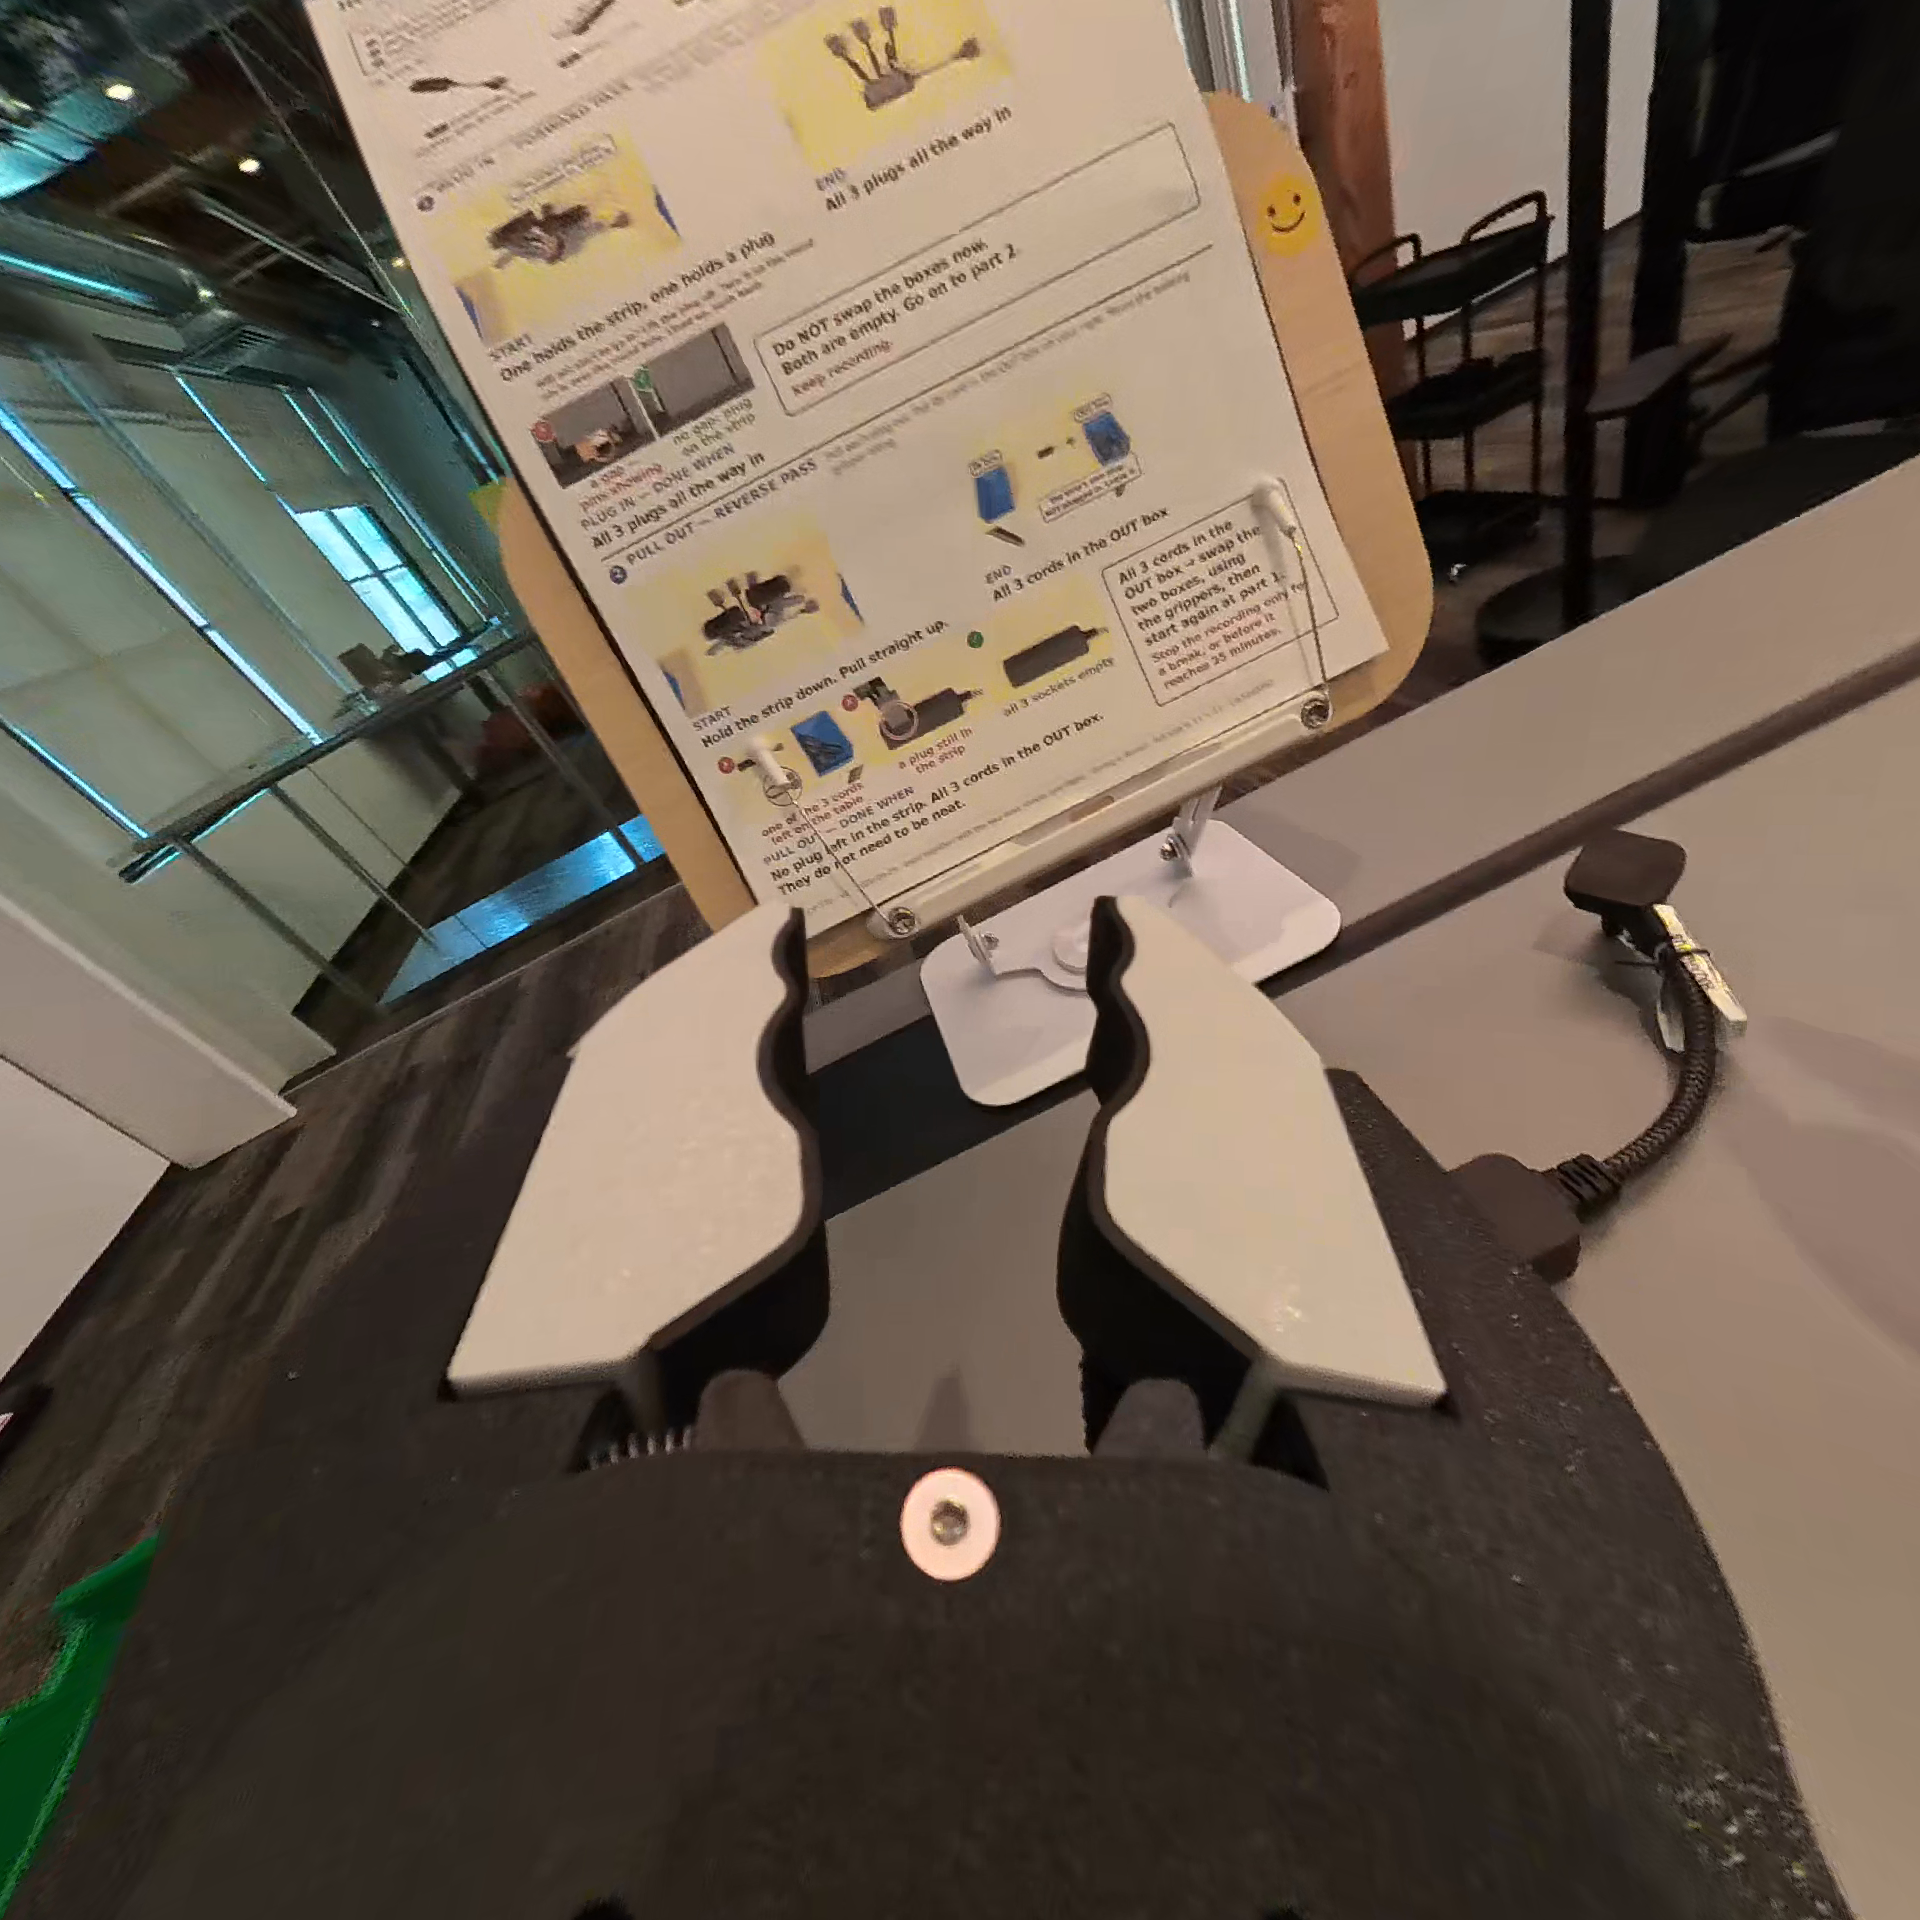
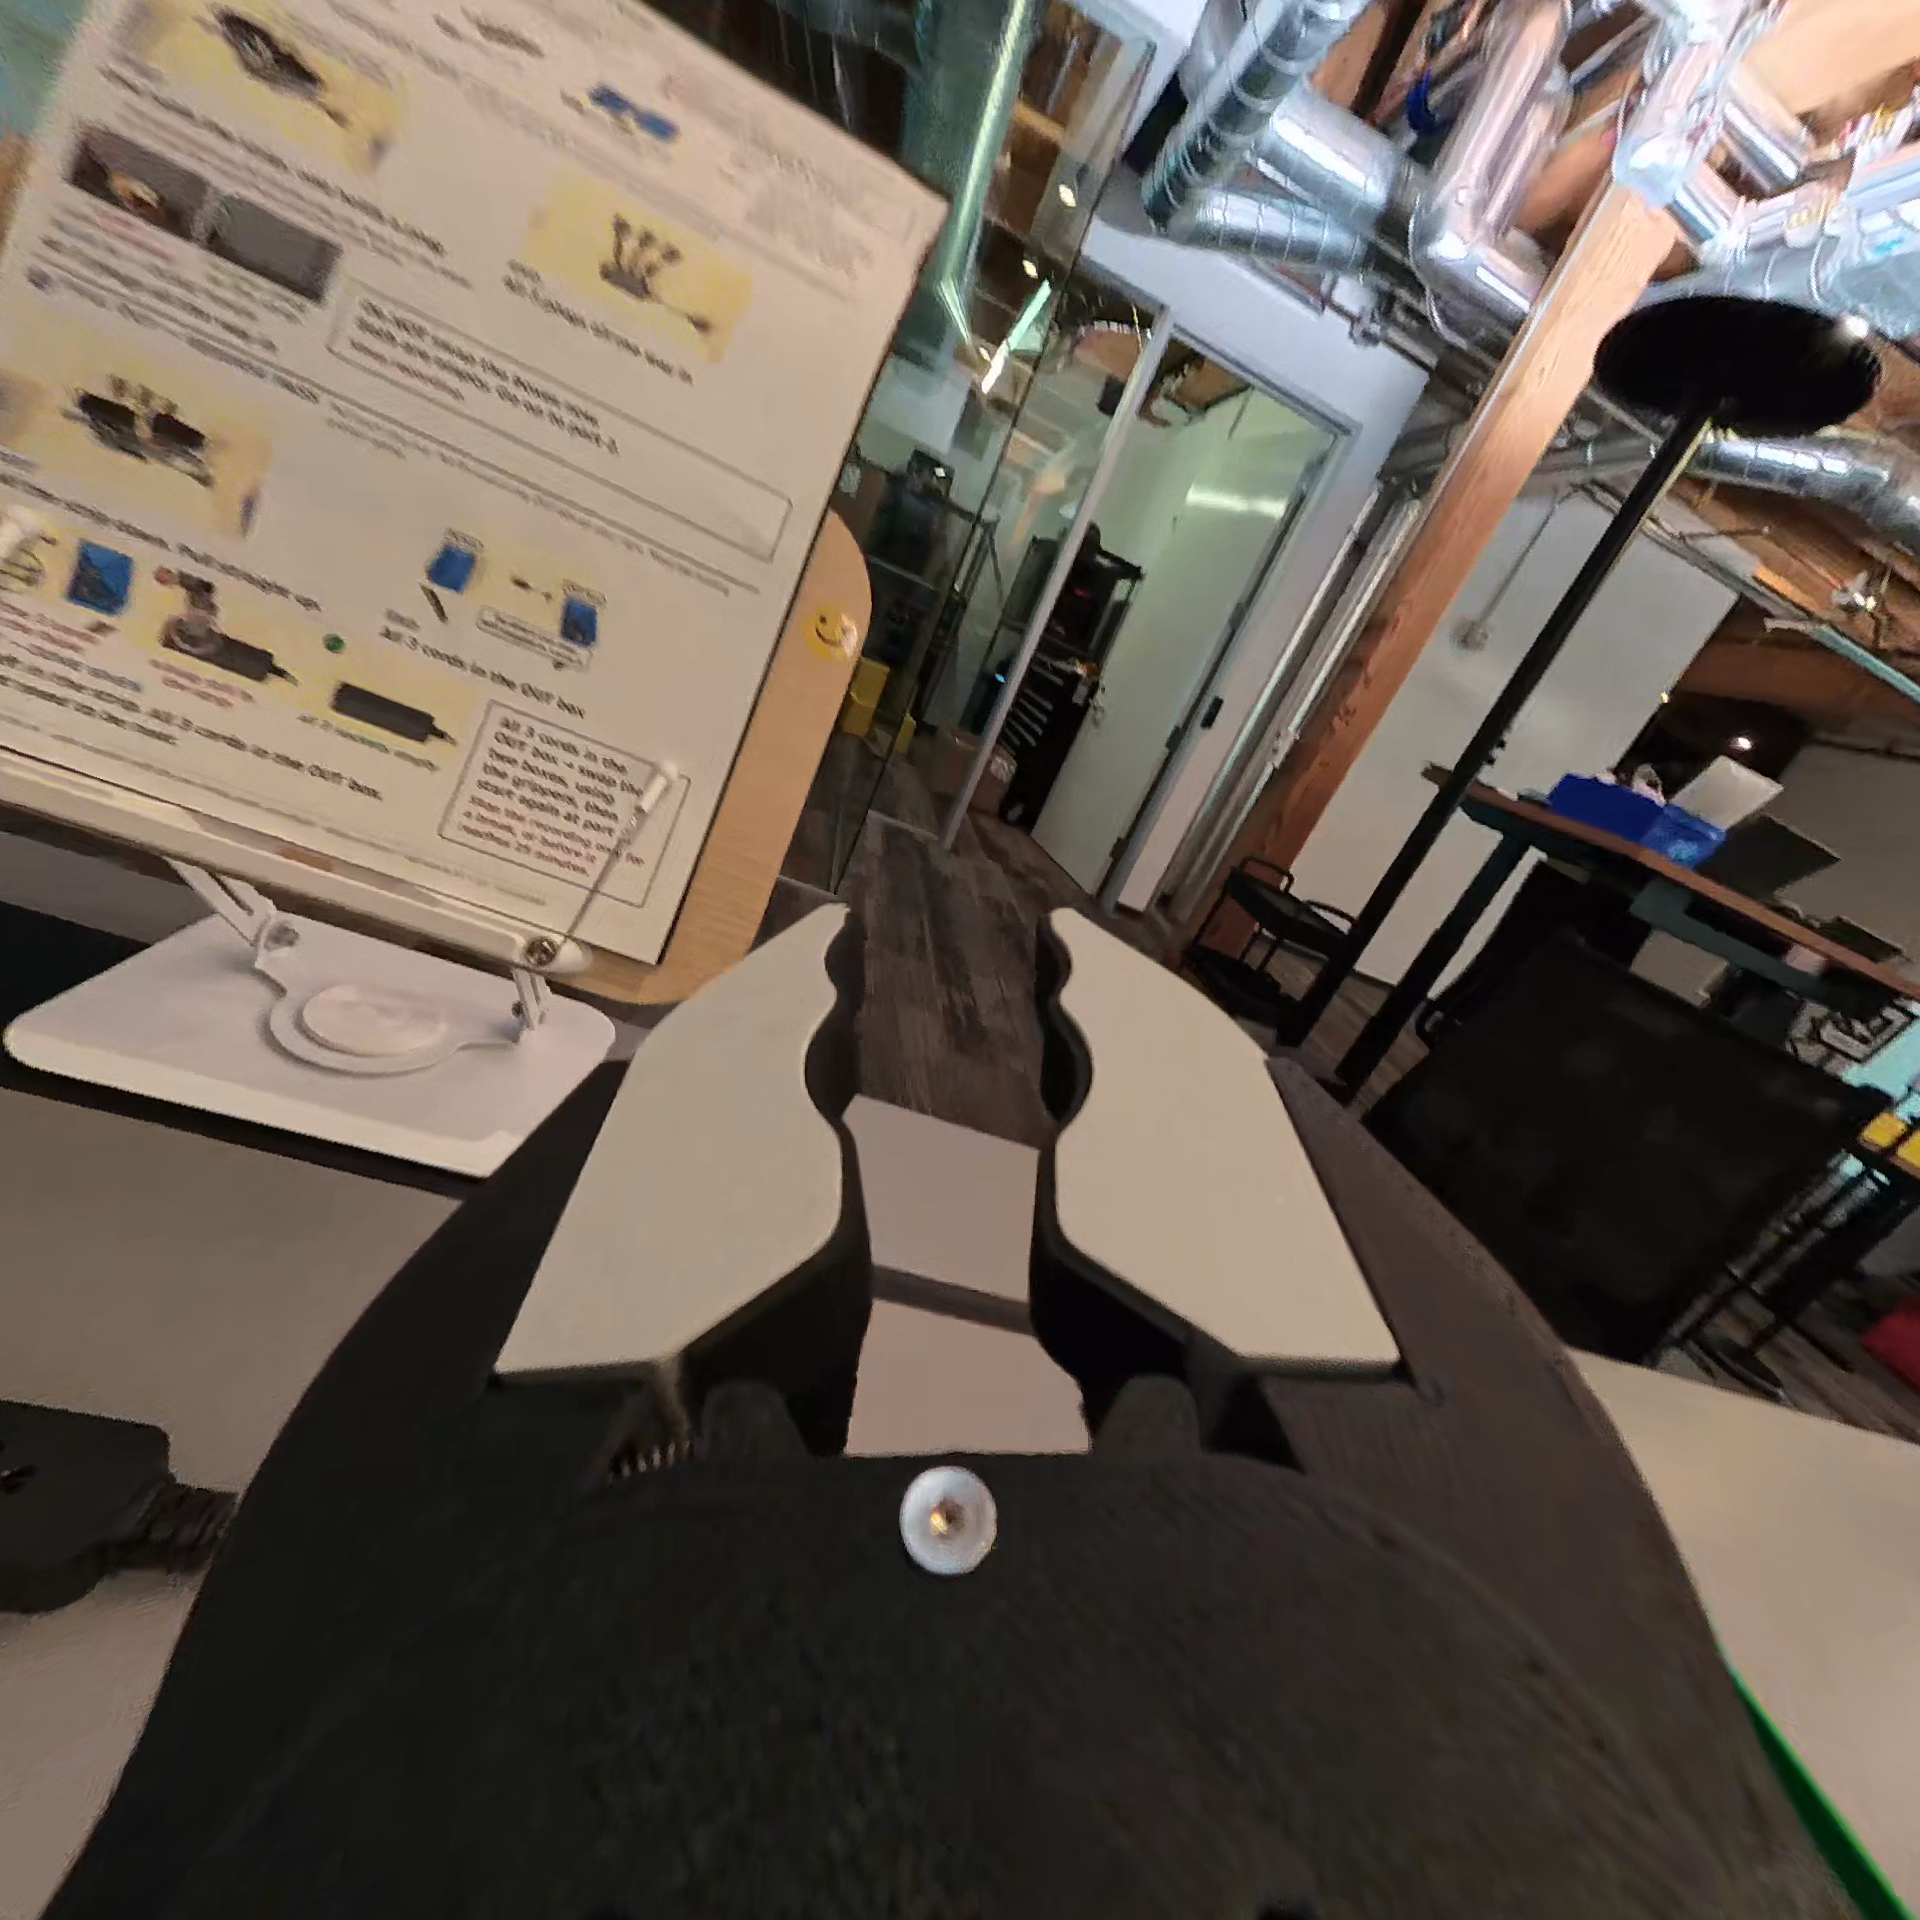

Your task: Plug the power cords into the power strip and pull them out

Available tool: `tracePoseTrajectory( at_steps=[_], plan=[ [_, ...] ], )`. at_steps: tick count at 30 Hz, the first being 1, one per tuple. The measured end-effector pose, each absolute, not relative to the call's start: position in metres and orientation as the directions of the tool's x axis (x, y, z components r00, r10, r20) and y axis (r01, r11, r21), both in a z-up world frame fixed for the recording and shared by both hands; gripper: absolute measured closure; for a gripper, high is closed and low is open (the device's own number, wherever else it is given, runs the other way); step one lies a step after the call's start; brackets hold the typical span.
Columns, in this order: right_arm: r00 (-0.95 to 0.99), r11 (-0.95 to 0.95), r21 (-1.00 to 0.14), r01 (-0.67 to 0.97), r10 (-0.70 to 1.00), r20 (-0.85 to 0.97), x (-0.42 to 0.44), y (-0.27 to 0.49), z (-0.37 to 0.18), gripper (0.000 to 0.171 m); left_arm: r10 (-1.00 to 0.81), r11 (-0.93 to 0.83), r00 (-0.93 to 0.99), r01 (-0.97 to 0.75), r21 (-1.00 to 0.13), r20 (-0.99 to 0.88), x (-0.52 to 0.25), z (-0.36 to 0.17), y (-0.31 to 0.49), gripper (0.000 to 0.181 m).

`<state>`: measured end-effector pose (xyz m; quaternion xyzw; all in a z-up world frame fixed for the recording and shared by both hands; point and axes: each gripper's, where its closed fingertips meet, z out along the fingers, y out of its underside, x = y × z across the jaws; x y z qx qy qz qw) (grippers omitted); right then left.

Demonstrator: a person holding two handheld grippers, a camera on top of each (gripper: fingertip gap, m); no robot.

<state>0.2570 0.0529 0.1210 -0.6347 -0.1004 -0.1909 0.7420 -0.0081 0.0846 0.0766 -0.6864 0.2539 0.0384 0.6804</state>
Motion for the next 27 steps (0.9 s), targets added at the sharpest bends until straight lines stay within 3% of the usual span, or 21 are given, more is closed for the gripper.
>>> tracePoseTrajectory(
  at_steps=[3,5,7,9,13,17,19,23,26,27],
  plan=[
    [0.924,0.18,-0.906,0.383,-0.05,0.38,0.238,0.042,0.13,0.143,-0.297,0.054,0.875,-0.385,-0.921,-0.383,-0.013,0.081,0.084,0.131],
    [0.943,0.183,-0.941,0.285,0.121,0.309,0.217,0.04,0.126,0.144,-0.365,0.063,0.847,-0.392,-0.918,-0.387,-0.006,0.079,0.079,0.147],
    [0.92,0.141,-0.974,0.179,0.326,0.216,0.194,0.039,0.115,0.156,-0.416,0.053,0.828,-0.39,-0.919,-0.376,-0.001,0.079,0.074,0.15],
    [0.875,0.136,-0.985,0.106,0.459,0.158,0.178,0.035,0.114,0.164,-0.484,0.074,0.779,-0.418,-0.906,-0.399,0.002,0.087,0.061,0.178],
    [0.843,0.266,-0.958,0.112,0.484,0.233,0.176,0.015,0.138,0.17,-0.427,0.165,0.787,-0.416,-0.894,-0.445,-0.045,0.139,0.03,0.181],
    [0.842,0.287,-0.938,0.194,0.442,0.31,0.188,0.005,0.148,0.17,-0.318,-0.053,0.846,-0.466,-0.883,-0.428,-0.148,0.134,0.01,0.181],
    [0.837,0.288,-0.939,0.186,0.454,0.305,0.192,0.004,0.149,0.17,-0.239,-0.313,0.922,-0.37,-0.875,-0.305,-0.21,0.099,0.005,0.176],
    [0.837,0.222,-0.958,0.179,0.478,0.267,0.2,0.015,0.135,0.17,-0.091,-0.682,0.983,-0.179,-0.71,-0.16,-0.296,0.018,-0.003,0.169],
    [0.835,0.168,-0.963,0.21,0.482,0.266,0.204,0.025,0.12,0.17,-0.12,-0.762,0.966,-0.237,-0.603,-0.229,-0.318,-0.018,-0.002,0.158],
    [0.833,0.151,-0.964,0.219,0.486,0.265,0.205,0.028,0.115,0.17,-0.159,-0.758,0.949,-0.295,-0.582,-0.273,-0.318,-0.024,0.002,0.144]
  ],
)
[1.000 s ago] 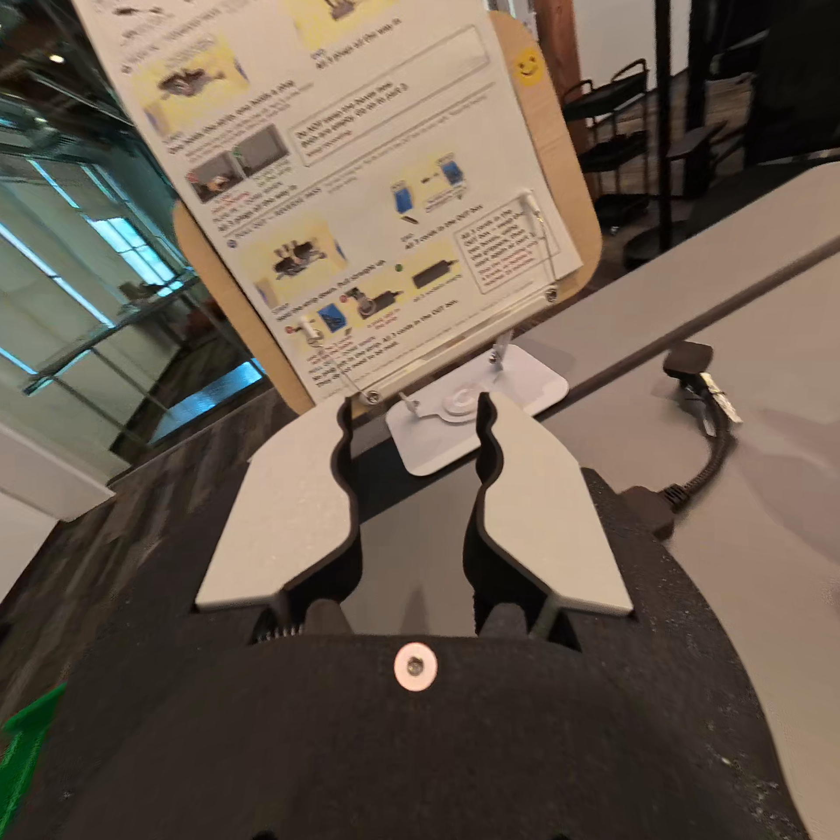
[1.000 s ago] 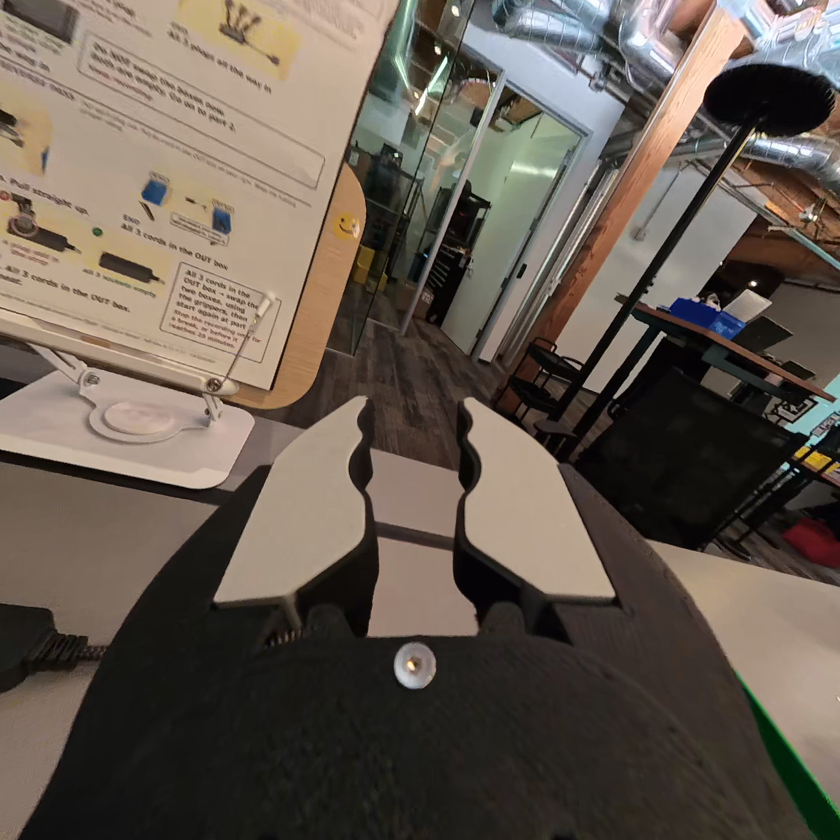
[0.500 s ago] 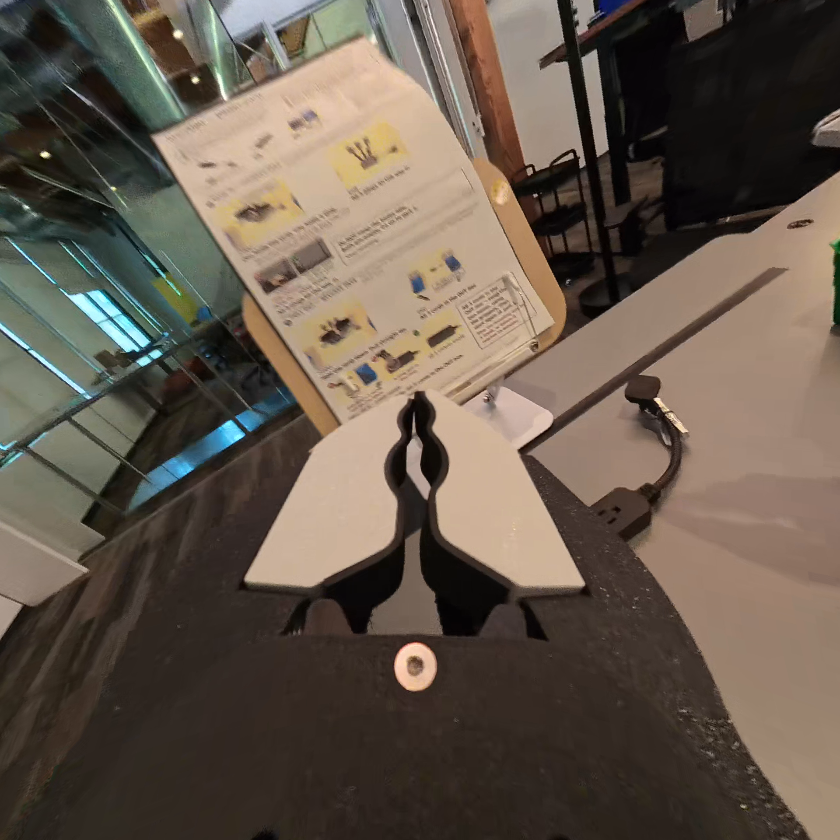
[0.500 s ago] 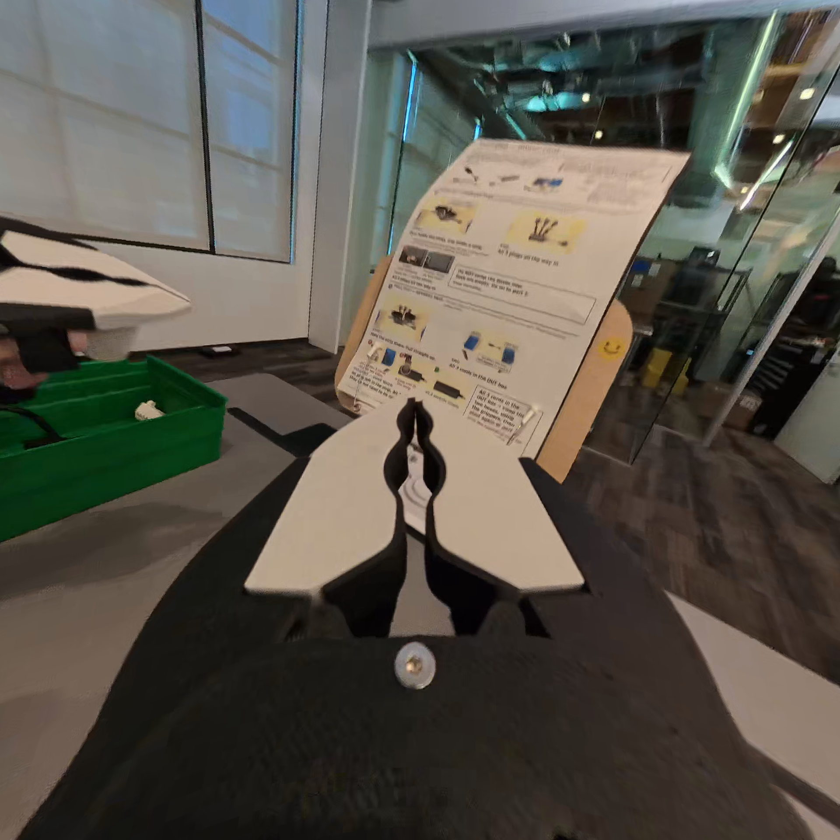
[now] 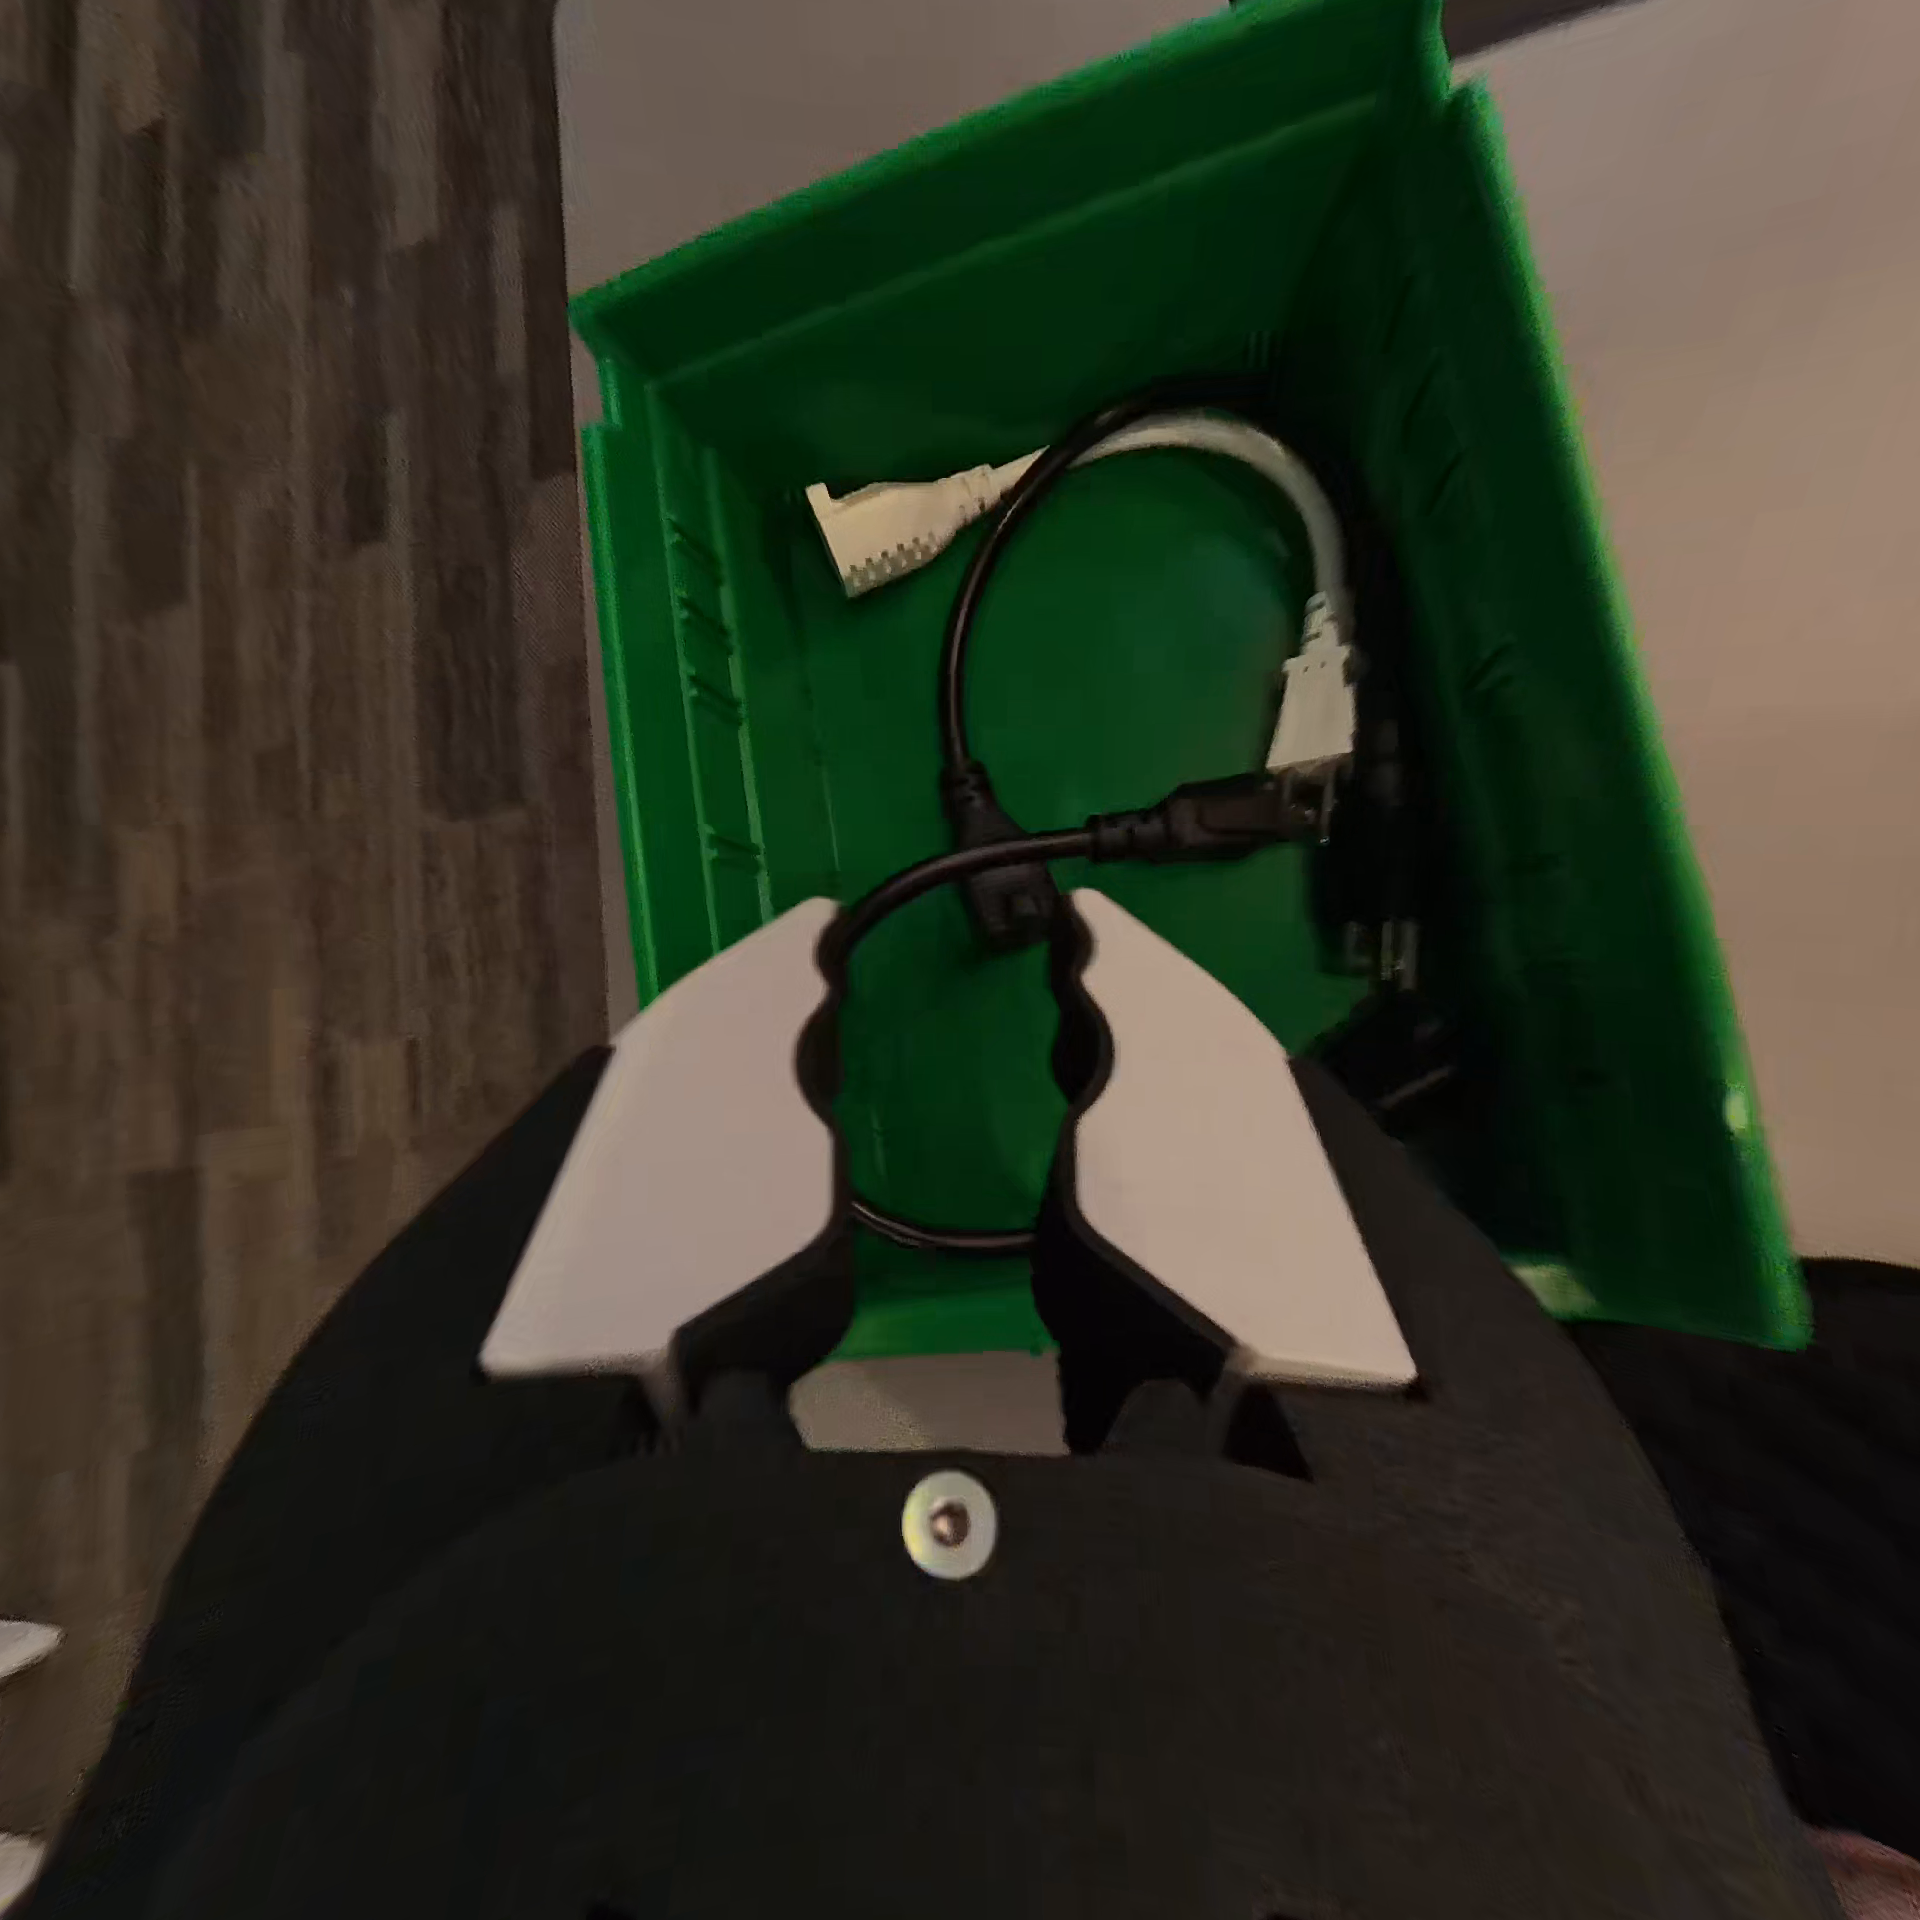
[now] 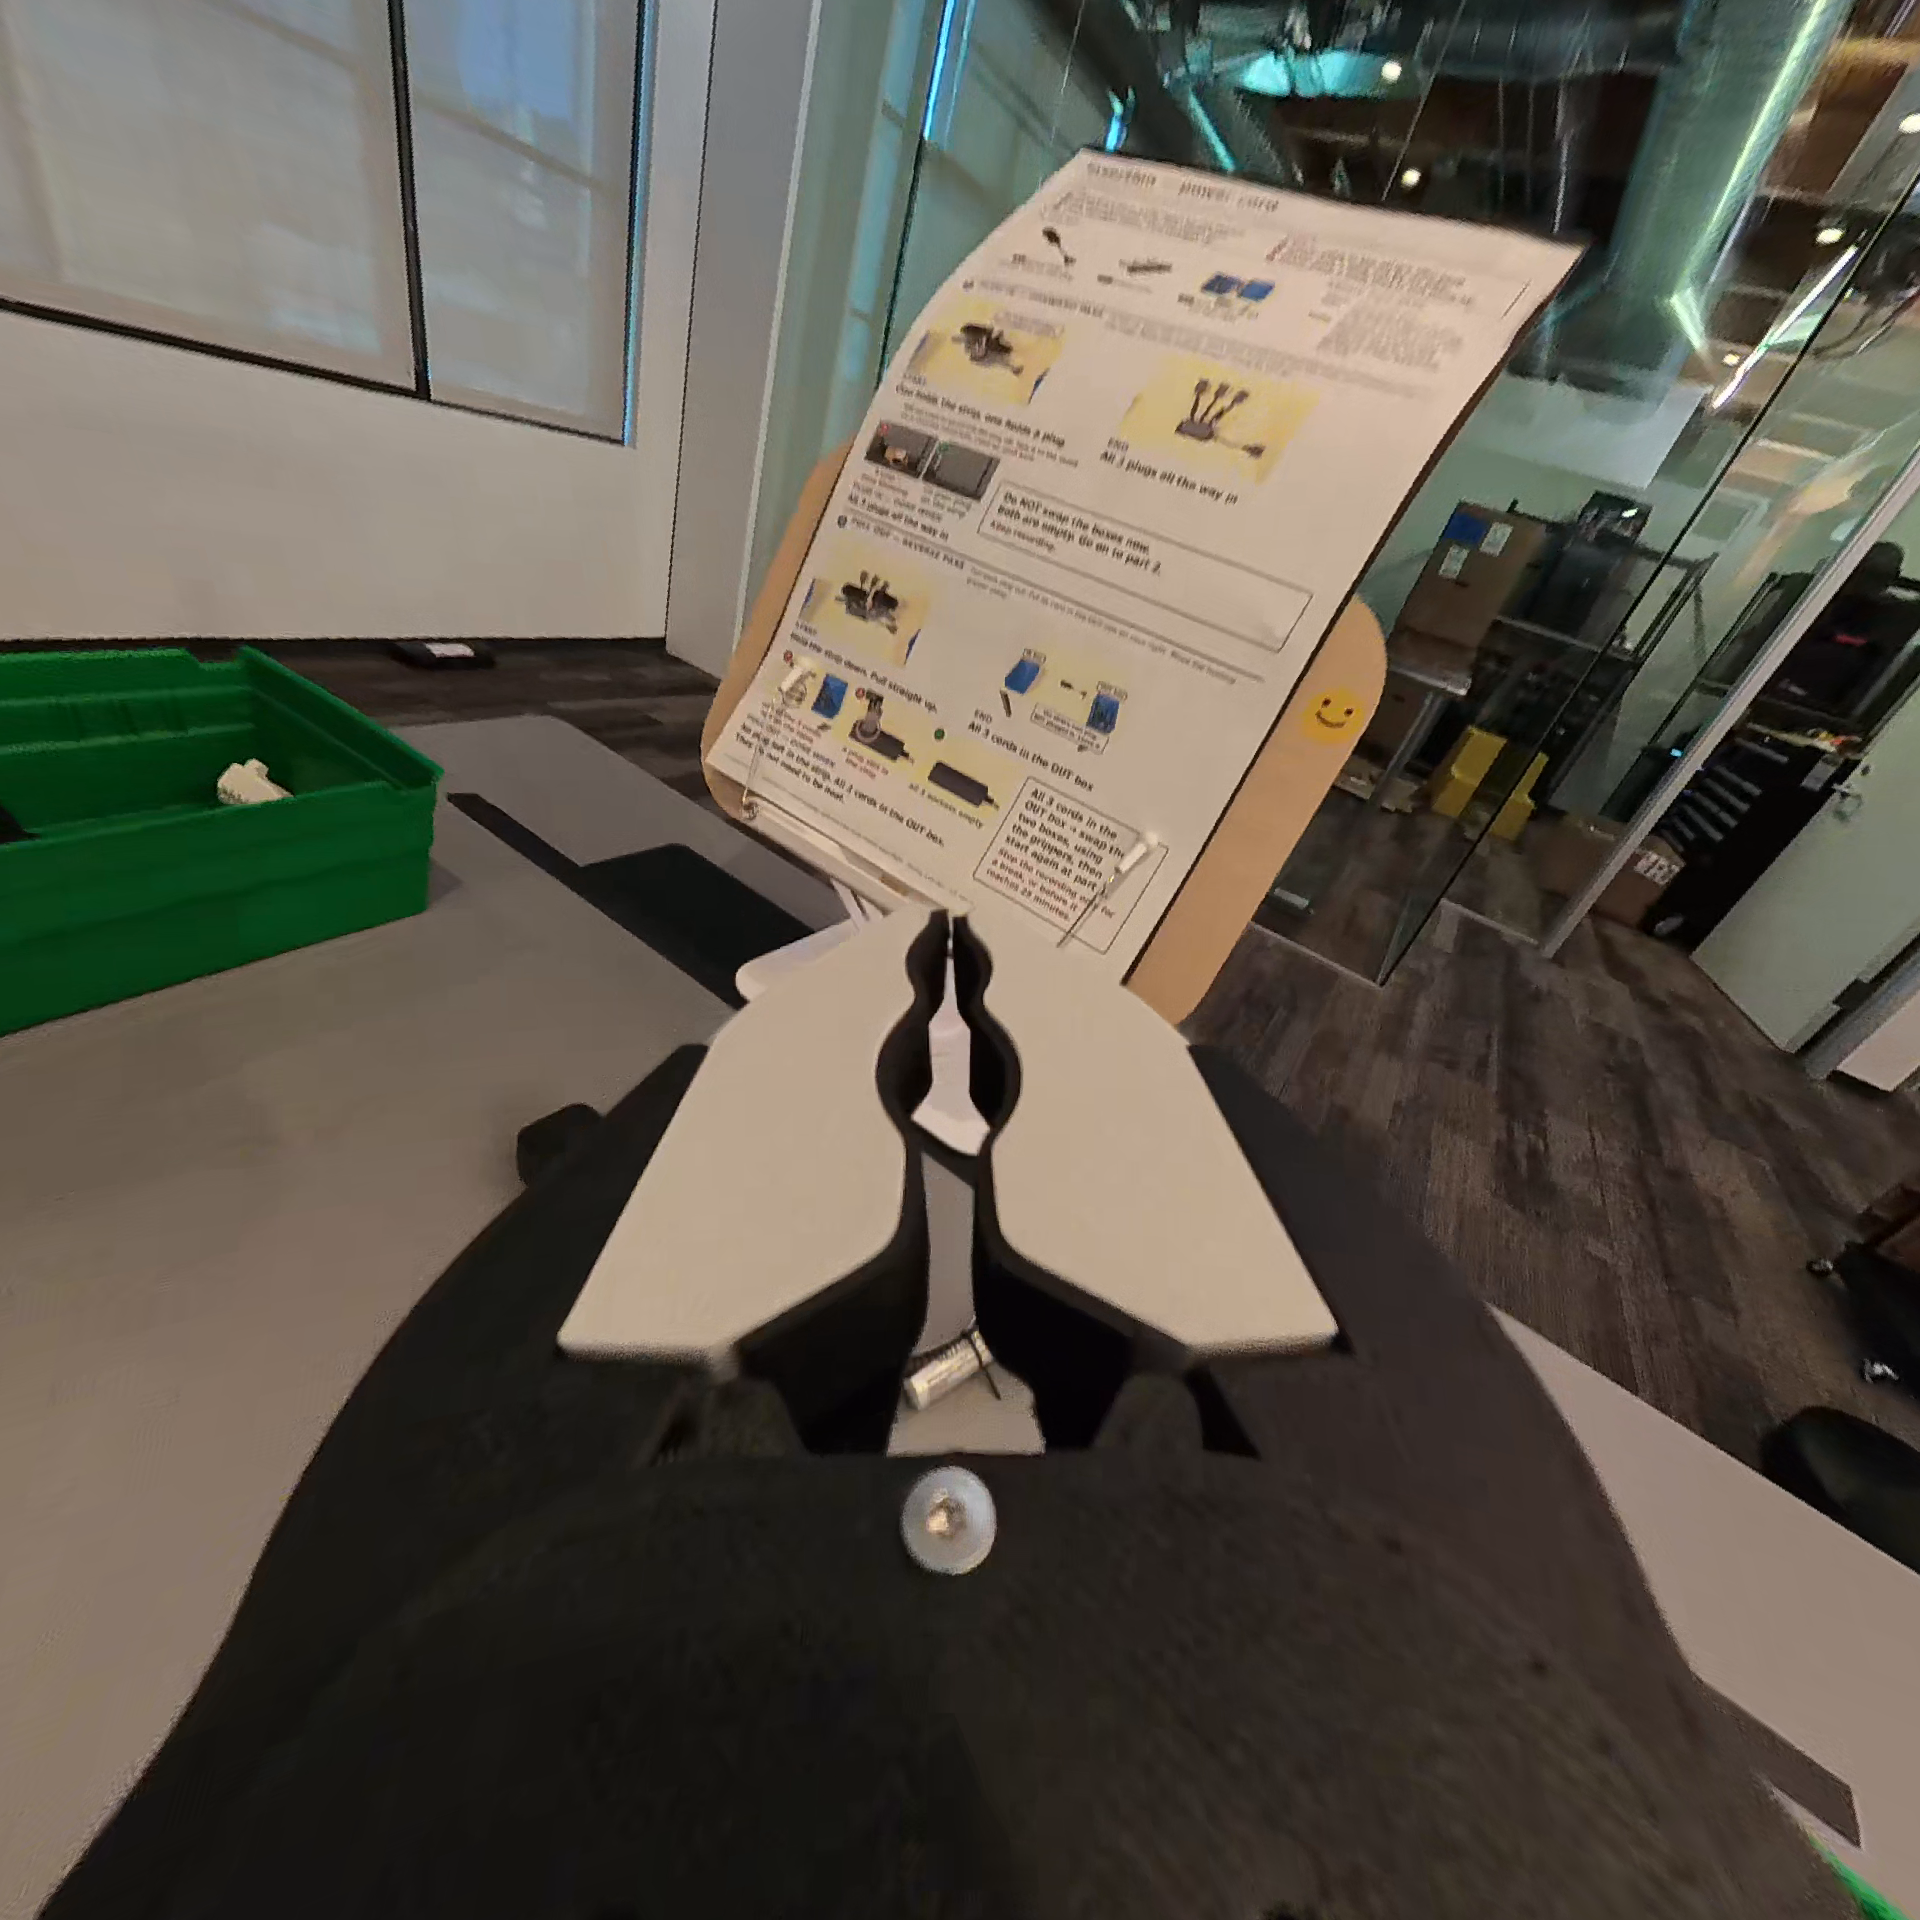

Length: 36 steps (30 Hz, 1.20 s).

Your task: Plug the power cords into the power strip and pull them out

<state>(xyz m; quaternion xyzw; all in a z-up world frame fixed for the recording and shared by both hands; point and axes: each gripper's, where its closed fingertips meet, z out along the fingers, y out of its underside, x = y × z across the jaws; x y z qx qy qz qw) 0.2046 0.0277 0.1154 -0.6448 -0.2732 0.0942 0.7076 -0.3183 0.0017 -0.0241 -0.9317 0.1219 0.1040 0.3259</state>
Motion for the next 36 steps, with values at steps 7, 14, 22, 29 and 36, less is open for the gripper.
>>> tracePoseTrajectory(
  at_steps=[7,14,22,29,36],
  plan=[
    [0.804,0.058,-0.97,0.238,0.548,0.23,0.2,0.038,0.089,0.166,-0.393,-0.741,0.735,-0.609,-0.284,-0.552,-0.327,-0.064,0.03,0.122],
    [0.758,-0.015,-0.966,0.257,0.623,0.192,0.187,0.041,0.068,0.162,-0.497,-0.731,0.686,-0.661,-0.17,-0.532,-0.333,-0.087,0.033,0.128],
    [0.724,-0.065,-0.961,0.268,0.671,0.157,0.178,0.042,0.053,0.159,-0.581,-0.71,0.648,-0.7,-0.083,-0.492,-0.331,-0.115,0.041,0.124],
    [0.706,-0.096,-0.963,0.251,0.699,0.114,0.175,0.041,0.048,0.159,-0.616,-0.686,0.627,-0.725,-0.066,-0.477,-0.329,-0.125,0.041,0.136],
    [0.698,-0.11,-0.962,0.25,0.709,0.1,0.173,0.042,0.043,0.158,-0.637,-0.685,0.651,-0.723,-0.083,-0.414,-0.325,-0.136,0.041,0.155]
  ],
)
